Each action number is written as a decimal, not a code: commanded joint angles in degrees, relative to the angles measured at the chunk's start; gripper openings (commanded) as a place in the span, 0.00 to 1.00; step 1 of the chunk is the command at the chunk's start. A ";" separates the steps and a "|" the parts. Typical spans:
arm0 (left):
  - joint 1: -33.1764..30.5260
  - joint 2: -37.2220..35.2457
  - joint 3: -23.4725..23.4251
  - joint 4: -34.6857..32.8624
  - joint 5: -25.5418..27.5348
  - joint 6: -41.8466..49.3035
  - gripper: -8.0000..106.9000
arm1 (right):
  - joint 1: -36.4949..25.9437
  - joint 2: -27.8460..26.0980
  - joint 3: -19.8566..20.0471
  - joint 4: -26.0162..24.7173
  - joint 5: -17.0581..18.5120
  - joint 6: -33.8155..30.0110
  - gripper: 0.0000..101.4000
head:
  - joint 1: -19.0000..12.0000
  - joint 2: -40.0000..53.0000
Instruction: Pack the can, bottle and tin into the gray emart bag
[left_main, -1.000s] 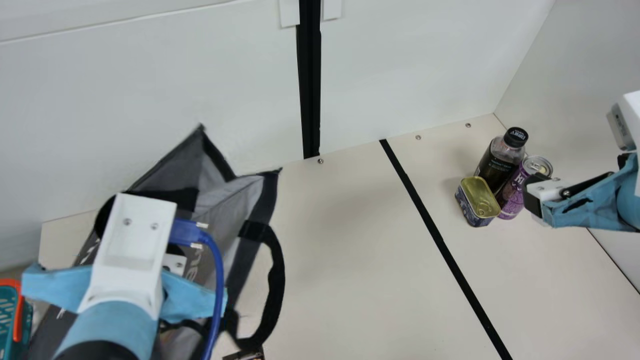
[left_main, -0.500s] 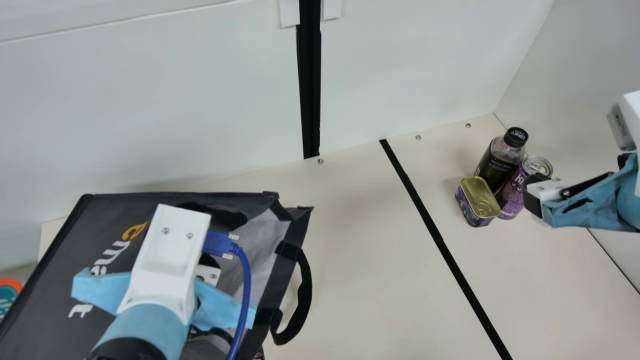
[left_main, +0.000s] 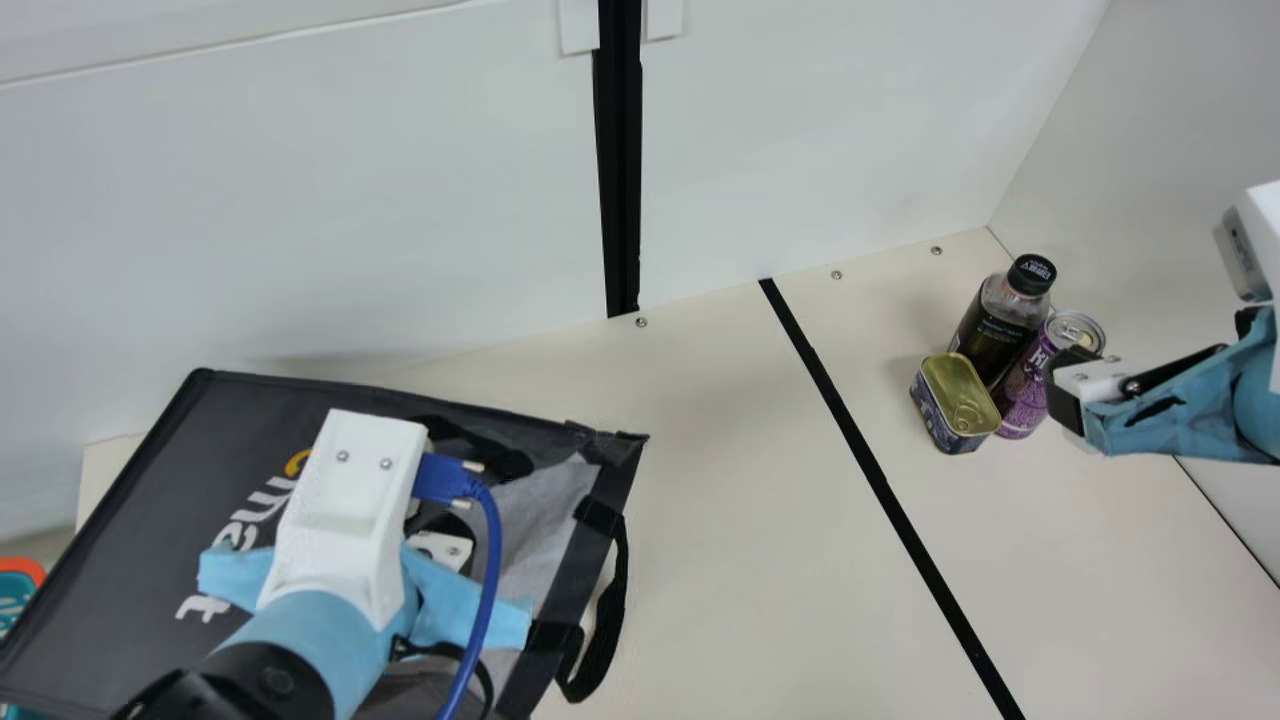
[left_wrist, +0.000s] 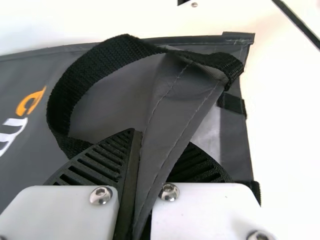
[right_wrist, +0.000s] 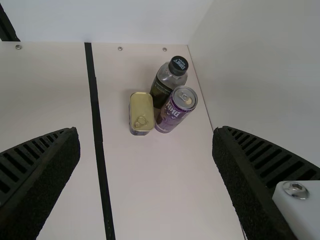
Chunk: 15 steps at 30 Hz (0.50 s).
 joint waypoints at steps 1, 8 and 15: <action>0.63 -0.13 0.25 -2.48 -1.02 0.50 0.16 | 0.00 0.00 0.00 0.00 0.00 0.00 0.90 | -1.30 -0.05; 3.57 -0.48 1.48 -9.57 -3.94 3.13 0.16 | 0.00 0.00 0.00 0.00 0.00 0.00 0.90 | -1.30 -0.05; 7.18 -0.86 2.82 -18.74 -6.54 7.30 0.16 | 0.00 0.00 0.00 0.00 0.00 0.00 0.90 | -1.30 -0.05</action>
